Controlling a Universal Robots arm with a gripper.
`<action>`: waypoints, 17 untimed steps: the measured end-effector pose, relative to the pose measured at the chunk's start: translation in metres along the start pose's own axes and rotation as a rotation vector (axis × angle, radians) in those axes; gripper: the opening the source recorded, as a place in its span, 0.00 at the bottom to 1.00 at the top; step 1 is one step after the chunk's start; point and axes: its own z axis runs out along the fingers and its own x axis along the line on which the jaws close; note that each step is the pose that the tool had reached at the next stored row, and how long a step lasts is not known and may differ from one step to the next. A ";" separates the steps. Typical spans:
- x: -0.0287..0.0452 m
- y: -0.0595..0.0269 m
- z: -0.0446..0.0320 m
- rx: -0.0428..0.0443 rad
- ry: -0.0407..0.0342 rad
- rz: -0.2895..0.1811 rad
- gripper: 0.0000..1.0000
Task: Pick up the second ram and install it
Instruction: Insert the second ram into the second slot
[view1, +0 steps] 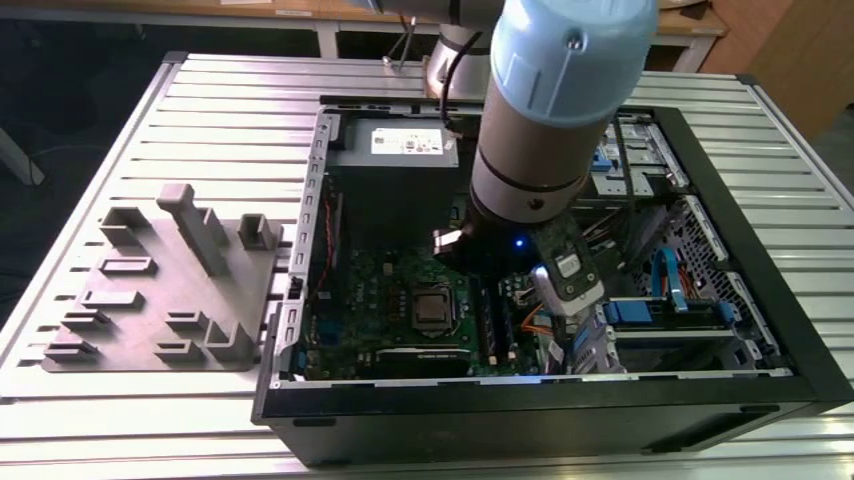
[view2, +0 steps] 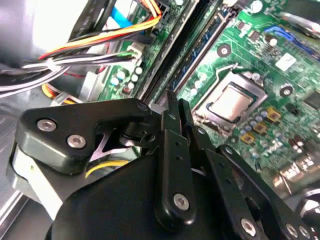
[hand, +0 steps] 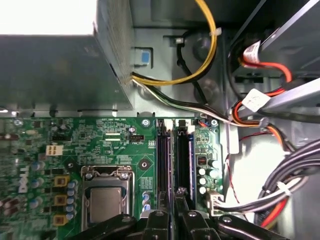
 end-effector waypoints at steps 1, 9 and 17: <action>-0.0001 0.0006 -0.0044 0.0002 0.0001 0.000 0.16; -0.0006 0.0024 -0.0168 0.0008 -0.0003 0.000 0.16; -0.0006 0.0024 -0.0169 0.0026 -0.0003 0.000 0.07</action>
